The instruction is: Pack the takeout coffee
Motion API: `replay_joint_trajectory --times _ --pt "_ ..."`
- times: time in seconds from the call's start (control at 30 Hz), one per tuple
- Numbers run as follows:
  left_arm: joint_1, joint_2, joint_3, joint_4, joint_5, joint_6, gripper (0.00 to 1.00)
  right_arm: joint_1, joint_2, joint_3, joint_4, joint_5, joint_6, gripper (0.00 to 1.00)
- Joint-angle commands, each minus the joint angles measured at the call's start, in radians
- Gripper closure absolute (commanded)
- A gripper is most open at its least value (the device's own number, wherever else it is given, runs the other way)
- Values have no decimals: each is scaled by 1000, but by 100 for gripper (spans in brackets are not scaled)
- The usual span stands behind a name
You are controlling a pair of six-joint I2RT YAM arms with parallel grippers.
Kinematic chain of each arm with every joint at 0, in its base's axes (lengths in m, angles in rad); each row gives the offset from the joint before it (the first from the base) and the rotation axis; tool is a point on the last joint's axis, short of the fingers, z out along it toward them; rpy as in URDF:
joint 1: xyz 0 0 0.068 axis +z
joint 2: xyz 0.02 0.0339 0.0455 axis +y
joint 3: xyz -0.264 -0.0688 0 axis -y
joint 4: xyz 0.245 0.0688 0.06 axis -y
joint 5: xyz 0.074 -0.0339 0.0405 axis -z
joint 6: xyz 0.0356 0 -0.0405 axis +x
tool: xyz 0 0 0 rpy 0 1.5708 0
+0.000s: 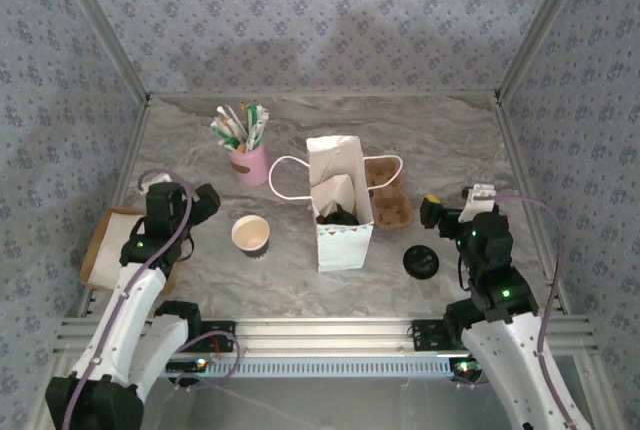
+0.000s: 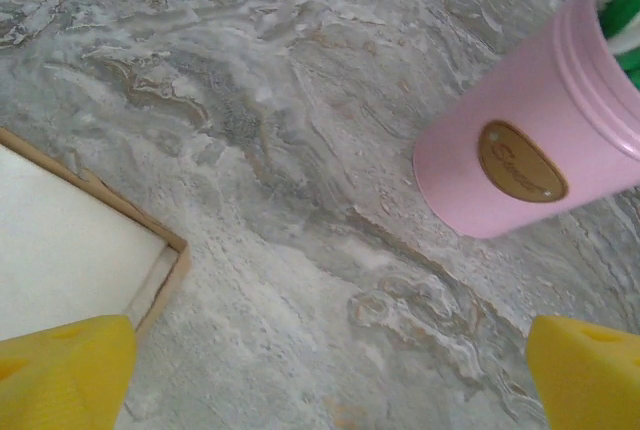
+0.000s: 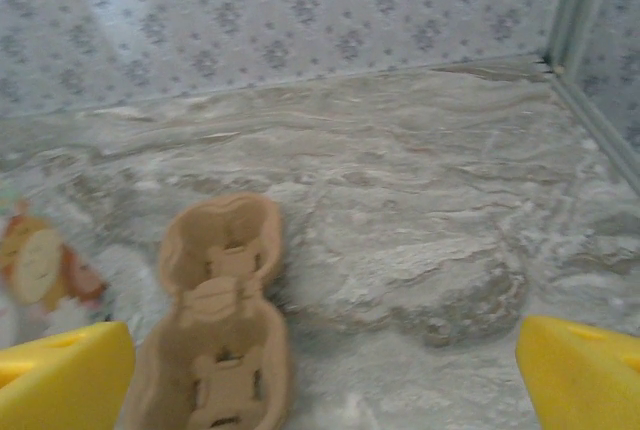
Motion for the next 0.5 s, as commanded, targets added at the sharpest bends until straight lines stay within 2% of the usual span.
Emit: replay_joint_trajectory --times 0.0,0.2,0.33,0.47 --pt "53 -18 -16 141 87 63 0 -92 14 -46 139 -12 -3 0" --pt "86 33 -95 311 93 192 0 -294 96 -101 291 -78 48 0" --pt "86 71 -163 489 111 335 0 -367 160 -137 376 -72 81 0" --pt "86 147 -197 612 101 404 1 -385 254 -180 499 -37 95 0"
